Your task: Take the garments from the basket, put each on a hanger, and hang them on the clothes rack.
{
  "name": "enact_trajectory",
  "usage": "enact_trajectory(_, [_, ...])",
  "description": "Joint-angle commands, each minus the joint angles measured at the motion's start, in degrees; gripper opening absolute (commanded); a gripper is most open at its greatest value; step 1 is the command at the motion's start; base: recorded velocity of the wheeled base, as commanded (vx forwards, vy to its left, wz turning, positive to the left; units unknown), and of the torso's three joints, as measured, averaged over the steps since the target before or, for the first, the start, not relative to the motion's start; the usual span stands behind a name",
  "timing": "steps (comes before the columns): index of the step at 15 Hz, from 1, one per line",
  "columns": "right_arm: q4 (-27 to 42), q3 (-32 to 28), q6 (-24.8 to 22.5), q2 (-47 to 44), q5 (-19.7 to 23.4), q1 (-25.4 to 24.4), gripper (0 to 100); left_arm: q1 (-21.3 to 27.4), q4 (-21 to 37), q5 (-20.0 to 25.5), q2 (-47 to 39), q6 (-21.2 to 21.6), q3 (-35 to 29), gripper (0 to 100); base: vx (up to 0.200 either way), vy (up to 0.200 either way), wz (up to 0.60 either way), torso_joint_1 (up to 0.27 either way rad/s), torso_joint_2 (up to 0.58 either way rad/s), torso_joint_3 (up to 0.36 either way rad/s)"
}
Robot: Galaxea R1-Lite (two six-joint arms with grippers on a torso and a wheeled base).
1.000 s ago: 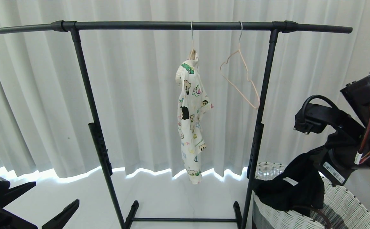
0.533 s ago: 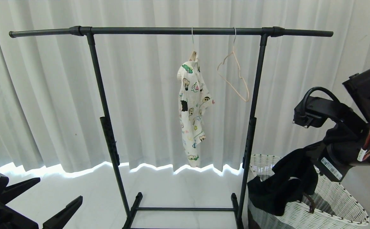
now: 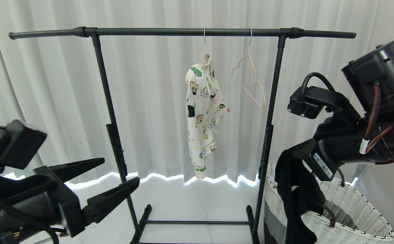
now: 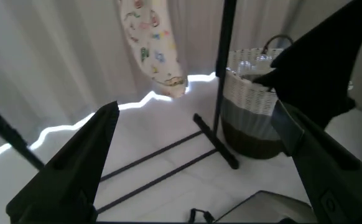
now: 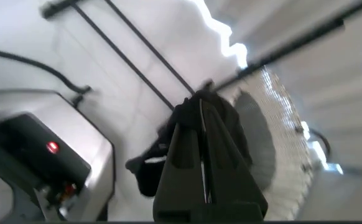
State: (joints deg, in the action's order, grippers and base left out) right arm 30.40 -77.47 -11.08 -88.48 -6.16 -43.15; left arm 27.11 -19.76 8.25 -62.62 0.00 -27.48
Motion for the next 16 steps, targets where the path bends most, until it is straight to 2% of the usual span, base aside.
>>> enact_trajectory(1, [-1.93, -0.66, 0.01, -3.19, 1.59, -1.58, 0, 5.06, -0.01, 0.01, -7.25, -0.44, -2.14, 100, 0.000, 0.000, 0.00, 0.000, 0.00, 0.000])
enact_trajectory(4, [-3.07, -2.86, 0.27, -5.92, 6.07, -4.04, 0, 11.65, -0.01, -0.34, -11.12, -0.53, -2.05, 100, 0.000, 0.000, 0.00, 0.000, 0.00, 0.000])
enact_trajectory(8, [-3.07, -4.97, 1.76, -7.50, 9.32, -6.59, 0, 14.55, -0.28, -0.78, -17.01, -0.53, -3.64, 100, 0.000, 0.000, 0.00, 0.000, 0.00, 0.000])
enact_trajectory(11, [-3.16, -5.06, 4.05, -7.41, 10.02, -9.40, 0, 17.54, -0.72, -0.78, -21.31, -0.62, -5.57, 100, 0.000, 0.000, 0.00, 0.000, 0.00, 0.000])
enact_trajectory(13, [-3.86, -4.97, 4.40, -7.41, 10.02, -10.99, 0, 19.82, -3.09, -0.78, -24.56, -0.88, -6.18, 100, 0.000, 0.000, 0.00, 0.000, 0.00, 0.000])
enact_trajectory(15, [-4.56, -4.97, 4.40, -7.41, 10.02, -11.60, 0, 23.16, -5.82, -0.87, -26.67, -4.48, -7.33, 100, 0.000, 0.000, 0.00, 0.000, 0.00, 0.000])
enact_trajectory(16, [-5.00, -4.88, 4.40, -7.41, 10.02, -11.95, 0, 26.85, -7.84, -3.42, -28.70, -9.49, -8.56, 100, 0.000, 0.000, 0.00, 0.000, 0.00, 0.000])
